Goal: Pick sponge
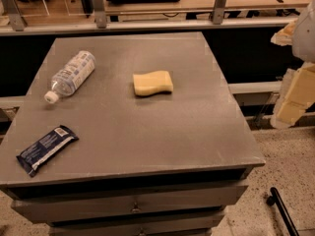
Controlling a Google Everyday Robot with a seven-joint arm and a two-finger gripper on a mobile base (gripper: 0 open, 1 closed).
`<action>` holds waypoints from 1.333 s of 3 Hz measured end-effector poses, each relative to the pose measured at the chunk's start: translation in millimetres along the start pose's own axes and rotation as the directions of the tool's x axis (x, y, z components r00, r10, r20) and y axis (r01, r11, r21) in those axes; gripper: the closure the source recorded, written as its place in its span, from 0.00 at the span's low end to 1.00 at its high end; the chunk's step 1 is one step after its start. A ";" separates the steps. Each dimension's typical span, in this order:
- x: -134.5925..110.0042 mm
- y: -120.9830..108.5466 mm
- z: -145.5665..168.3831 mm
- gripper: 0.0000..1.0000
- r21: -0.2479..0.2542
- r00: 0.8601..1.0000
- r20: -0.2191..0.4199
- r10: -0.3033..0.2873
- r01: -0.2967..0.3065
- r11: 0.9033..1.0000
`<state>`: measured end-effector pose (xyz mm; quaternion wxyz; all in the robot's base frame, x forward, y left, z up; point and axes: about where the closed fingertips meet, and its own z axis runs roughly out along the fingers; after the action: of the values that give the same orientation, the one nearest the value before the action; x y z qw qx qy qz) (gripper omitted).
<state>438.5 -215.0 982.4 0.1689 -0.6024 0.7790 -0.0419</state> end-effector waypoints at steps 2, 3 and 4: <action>-12.6 -13.7 7.2 0.00 0.010 0.999 0.022 -0.032 0.032 0.999; -28.4 -29.3 19.3 0.00 0.014 0.996 0.049 -0.069 0.068 0.998; -59.8 -49.9 39.7 0.00 0.010 0.987 0.101 -0.127 0.127 0.992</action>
Offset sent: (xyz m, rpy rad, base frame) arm 0.0447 0.0218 -0.0065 0.0214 -0.0286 0.0870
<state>510.0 -166.0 971.2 0.2061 -0.6517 0.7295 -0.0234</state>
